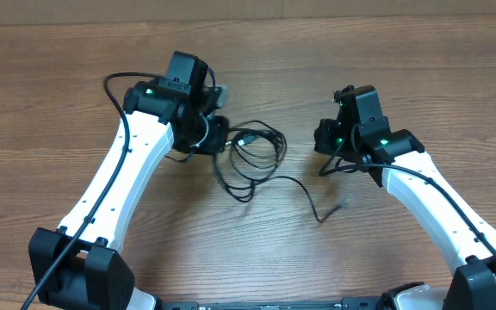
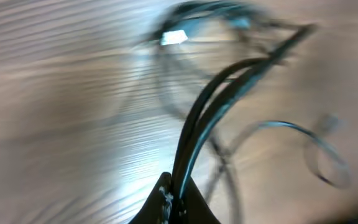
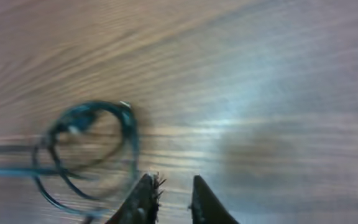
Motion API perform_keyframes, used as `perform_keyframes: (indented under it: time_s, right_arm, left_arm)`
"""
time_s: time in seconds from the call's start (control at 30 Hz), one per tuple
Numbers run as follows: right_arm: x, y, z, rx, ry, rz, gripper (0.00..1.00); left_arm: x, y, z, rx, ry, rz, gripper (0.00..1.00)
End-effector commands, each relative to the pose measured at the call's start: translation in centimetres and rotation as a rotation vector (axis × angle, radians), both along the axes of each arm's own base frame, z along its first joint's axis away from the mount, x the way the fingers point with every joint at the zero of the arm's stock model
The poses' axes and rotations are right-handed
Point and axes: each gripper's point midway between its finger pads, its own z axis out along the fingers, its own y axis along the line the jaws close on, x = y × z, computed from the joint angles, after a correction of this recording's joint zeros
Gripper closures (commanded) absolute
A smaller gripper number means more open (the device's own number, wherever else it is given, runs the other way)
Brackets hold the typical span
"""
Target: Untangle cables
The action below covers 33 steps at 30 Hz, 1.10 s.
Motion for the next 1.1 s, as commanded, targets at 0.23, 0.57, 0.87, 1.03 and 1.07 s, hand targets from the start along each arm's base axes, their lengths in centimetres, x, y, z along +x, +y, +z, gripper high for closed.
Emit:
perform_keyframes:
  time_s: [0.23,0.57,0.87,1.03,1.07]
  right_arm:
    - [-1.0,-0.8,-0.9,-0.036,0.054,-0.037,0.51]
    - [-1.2,0.2,-0.7,0.017,0.064,-0.006,0.42]
    - [-1.3,-2.7,1.3,0.013,0.11,-0.083,0.38]
    - [-1.2,-4.3,2.8,0.081,0.129,-0.124,0.37]
    - [-1.3,-4.4,2.9,0.095,0.132,-0.126,0.37]
  left_arm:
    - [2.0,3.9,1.5,0.167,-0.108,0.228,0.4]
    - [8.7,1.7,3.5,0.049,-0.355,0.25,0.27]
    - [9.7,-2.7,-3.1,-0.094,-0.192,0.125,0.32]
    - [7.6,-3.9,-8.4,-0.097,-0.005,0.089,0.34]
    - [7.2,-3.8,-9.4,-0.079,0.026,0.09,0.34]
